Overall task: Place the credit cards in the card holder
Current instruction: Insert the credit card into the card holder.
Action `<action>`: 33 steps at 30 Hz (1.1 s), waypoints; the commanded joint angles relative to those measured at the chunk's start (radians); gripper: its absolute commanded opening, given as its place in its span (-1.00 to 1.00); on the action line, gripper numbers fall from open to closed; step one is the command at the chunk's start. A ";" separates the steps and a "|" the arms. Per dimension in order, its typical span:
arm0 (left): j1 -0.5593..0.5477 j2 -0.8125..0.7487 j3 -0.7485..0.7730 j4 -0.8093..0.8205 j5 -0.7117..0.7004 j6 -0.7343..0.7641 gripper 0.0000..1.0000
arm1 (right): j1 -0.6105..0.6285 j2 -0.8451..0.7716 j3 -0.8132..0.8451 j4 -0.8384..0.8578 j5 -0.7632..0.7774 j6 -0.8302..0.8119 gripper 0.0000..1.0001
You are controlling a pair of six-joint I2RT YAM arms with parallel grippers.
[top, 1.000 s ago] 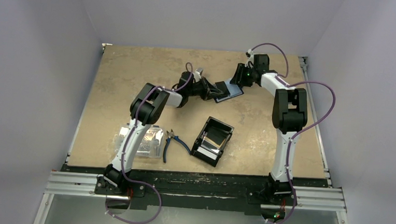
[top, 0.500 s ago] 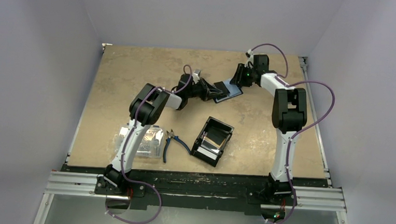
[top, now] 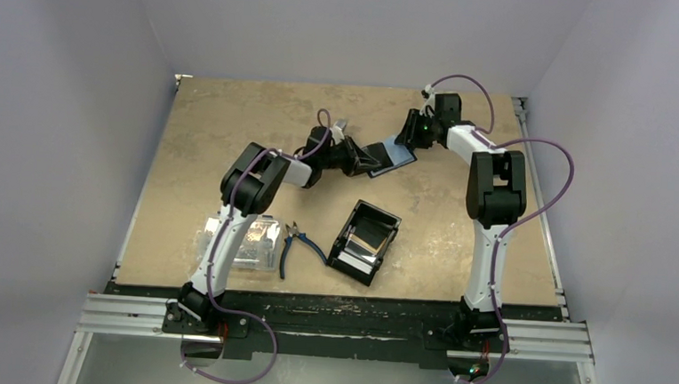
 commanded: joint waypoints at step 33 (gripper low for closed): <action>0.030 0.067 0.128 -0.059 0.225 -0.009 -1.00 | 0.037 0.094 -0.004 -0.162 -0.013 -0.019 -0.25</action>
